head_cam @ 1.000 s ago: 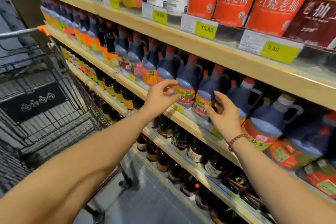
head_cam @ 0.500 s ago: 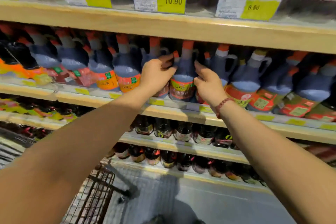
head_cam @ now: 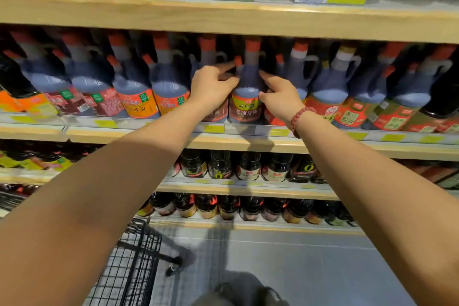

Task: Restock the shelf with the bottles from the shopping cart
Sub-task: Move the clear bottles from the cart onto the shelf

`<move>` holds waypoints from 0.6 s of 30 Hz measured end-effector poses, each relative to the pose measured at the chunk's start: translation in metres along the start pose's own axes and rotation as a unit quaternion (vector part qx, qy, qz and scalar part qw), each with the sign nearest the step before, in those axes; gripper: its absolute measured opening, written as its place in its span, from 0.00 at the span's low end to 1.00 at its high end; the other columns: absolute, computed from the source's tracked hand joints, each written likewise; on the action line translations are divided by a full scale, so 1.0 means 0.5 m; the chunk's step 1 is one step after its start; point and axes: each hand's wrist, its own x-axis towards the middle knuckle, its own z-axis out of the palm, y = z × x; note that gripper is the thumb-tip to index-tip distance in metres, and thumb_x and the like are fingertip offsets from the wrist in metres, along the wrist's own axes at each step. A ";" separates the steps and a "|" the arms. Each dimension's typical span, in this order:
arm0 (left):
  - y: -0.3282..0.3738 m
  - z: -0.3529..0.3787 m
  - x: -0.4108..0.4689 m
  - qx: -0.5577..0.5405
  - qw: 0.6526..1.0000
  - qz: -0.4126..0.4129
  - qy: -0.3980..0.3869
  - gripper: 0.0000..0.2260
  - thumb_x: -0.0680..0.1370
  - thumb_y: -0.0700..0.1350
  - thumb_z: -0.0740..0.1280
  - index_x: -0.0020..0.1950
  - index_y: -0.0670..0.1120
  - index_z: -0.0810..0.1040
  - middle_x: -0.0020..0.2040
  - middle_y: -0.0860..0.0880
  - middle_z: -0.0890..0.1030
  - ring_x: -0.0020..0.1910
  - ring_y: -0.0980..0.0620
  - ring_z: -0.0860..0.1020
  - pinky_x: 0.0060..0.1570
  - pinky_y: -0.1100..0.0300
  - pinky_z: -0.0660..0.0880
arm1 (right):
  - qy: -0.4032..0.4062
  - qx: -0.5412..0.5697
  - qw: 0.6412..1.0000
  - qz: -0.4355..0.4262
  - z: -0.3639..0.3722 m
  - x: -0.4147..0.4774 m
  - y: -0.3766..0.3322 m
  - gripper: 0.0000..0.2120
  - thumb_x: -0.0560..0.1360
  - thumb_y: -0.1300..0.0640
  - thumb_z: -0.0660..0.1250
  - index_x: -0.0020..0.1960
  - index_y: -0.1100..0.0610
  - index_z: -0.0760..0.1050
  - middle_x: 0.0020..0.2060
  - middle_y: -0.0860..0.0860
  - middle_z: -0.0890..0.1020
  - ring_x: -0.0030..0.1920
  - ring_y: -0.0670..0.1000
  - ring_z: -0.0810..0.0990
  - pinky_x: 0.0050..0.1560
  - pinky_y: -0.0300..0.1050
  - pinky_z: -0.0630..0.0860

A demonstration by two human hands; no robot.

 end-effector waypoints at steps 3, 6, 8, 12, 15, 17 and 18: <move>-0.013 -0.014 -0.011 -0.024 0.999 0.021 0.000 0.13 0.74 0.44 0.70 0.57 0.42 0.81 0.50 0.50 0.83 0.49 0.57 0.79 0.45 0.77 0.70 | 0.028 -0.019 0.997 -0.063 0.006 -0.036 -0.013 0.22 0.76 0.66 0.61 0.69 0.58 0.68 0.66 0.51 0.73 0.66 0.48 0.70 0.66 0.36 0.65; -0.045 -0.046 -0.023 -0.057 0.995 0.016 0.075 0.08 0.75 0.40 0.69 0.52 0.41 0.82 0.44 0.52 0.81 0.42 0.59 0.77 0.40 0.80 0.69 | 0.001 -0.009 0.988 -0.155 0.023 -0.065 -0.031 0.20 0.76 0.67 0.61 0.67 0.58 0.71 0.63 0.49 0.74 0.63 0.43 0.70 0.65 0.29 0.64; -0.072 -0.069 -0.025 -0.056 0.992 0.006 0.112 0.08 0.75 0.40 0.67 0.52 0.42 0.82 0.44 0.52 0.81 0.43 0.58 0.79 0.45 0.74 0.74 | -0.060 0.012 0.989 -0.138 0.044 -0.056 -0.041 0.22 0.76 0.67 0.61 0.69 0.58 0.67 0.67 0.51 0.71 0.67 0.45 0.68 0.68 0.33 0.63; -0.104 -0.089 -0.027 -0.039 0.994 -0.030 0.096 0.11 0.72 0.42 0.67 0.53 0.43 0.82 0.44 0.47 0.83 0.45 0.53 0.80 0.54 0.56 0.77 | -0.132 0.025 0.989 -0.063 0.092 -0.032 -0.049 0.28 0.76 0.65 0.63 0.74 0.58 0.58 0.73 0.54 0.62 0.73 0.51 0.60 0.73 0.45 0.59; -0.101 -0.092 -0.031 -0.023 0.995 -0.040 0.091 0.12 0.73 0.43 0.67 0.55 0.44 0.81 0.49 0.49 0.82 0.49 0.56 0.78 0.53 0.63 0.74 | -0.131 0.016 0.991 -0.025 0.116 -0.024 -0.048 0.30 0.76 0.62 0.63 0.75 0.57 0.55 0.73 0.54 0.64 0.71 0.54 0.65 0.68 0.45 0.64; -0.100 -0.088 -0.031 -0.026 0.996 -0.042 0.080 0.16 0.75 0.39 0.67 0.62 0.42 0.78 0.56 0.49 0.81 0.54 0.58 0.75 0.54 0.69 0.68 | -0.122 -0.007 0.992 -0.021 0.124 -0.021 -0.047 0.30 0.76 0.60 0.64 0.75 0.57 0.55 0.73 0.53 0.62 0.71 0.53 0.64 0.69 0.43 0.63; -0.102 -0.085 -0.029 -0.031 0.996 -0.040 0.074 0.17 0.75 0.39 0.67 0.64 0.42 0.77 0.59 0.47 0.80 0.55 0.60 0.74 0.54 0.70 0.67 | -0.118 -0.023 0.992 -0.028 0.127 -0.020 -0.046 0.31 0.76 0.59 0.64 0.75 0.57 0.55 0.74 0.52 0.61 0.72 0.52 0.63 0.71 0.44 0.61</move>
